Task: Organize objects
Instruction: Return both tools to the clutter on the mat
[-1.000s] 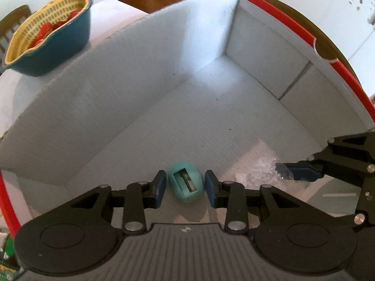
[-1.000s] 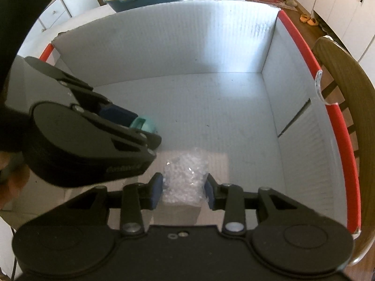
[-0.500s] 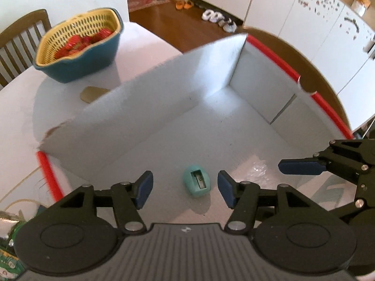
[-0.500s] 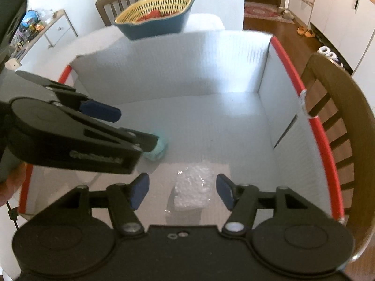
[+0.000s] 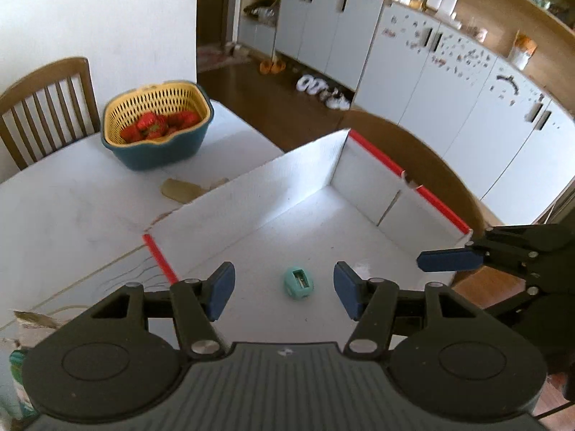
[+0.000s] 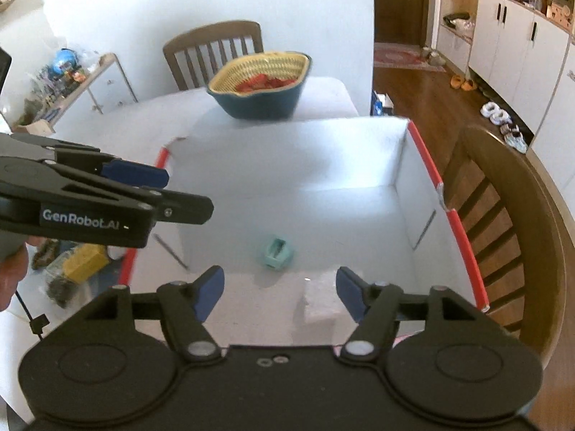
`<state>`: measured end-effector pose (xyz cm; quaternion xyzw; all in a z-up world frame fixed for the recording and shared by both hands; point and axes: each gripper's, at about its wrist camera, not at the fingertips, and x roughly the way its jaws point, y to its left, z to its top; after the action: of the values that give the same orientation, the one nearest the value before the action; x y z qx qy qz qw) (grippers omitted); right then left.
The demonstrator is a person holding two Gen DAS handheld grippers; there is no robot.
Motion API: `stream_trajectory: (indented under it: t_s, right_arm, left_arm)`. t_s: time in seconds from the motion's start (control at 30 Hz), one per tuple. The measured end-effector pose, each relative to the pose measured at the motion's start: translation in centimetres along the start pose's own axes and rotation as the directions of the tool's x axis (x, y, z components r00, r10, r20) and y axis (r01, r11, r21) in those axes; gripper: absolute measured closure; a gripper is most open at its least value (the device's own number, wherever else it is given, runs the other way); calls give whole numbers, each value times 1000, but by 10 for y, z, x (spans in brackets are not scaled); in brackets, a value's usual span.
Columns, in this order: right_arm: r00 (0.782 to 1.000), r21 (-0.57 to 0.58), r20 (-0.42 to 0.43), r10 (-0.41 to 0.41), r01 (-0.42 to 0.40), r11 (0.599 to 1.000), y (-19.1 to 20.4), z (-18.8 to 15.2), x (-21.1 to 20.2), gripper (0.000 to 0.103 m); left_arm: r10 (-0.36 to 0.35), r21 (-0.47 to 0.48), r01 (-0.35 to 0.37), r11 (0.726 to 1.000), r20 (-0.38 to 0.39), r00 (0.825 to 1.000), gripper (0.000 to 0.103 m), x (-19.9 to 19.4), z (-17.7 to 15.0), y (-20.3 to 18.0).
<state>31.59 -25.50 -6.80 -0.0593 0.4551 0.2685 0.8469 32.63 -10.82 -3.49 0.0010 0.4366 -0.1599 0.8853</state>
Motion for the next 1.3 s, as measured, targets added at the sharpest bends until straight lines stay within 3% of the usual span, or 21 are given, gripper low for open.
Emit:
stream_trajectory:
  t_s: [0.3,0.43,0.77,1.07,1.2,1.3]
  right_arm:
    - [998,-4,57,26,-26,1000,51,-4,-25,27]
    - [997,-31,70,32,-29,999,78,-7,-29,19]
    - [993,-75,108,49,-41,996,144,-15,-28,7]
    - [991,-77,116,61,-52,996,194,-21,-13,6]
    - [991,-93,115,64,-53,994,214,-23,-3,6]
    - [992,-109,105,75,-64,992,228,-26,4,6]
  left_arm:
    - [27,-6,-26,1000,80,996,33,-57,-30,28]
    - [58,-20,-56,998,113,992,22,-79,-49,46]
    - [136,-84,-124,989,148,980,18,-120,-95,103]
    - [200,-156,-178,972,140,970,17,-143,-134,162]
    - [234,-198,-201,959,163,959,0,-153,-148,187]
    - [249,-217,-209,953,177,952,0,-158,-157,204]
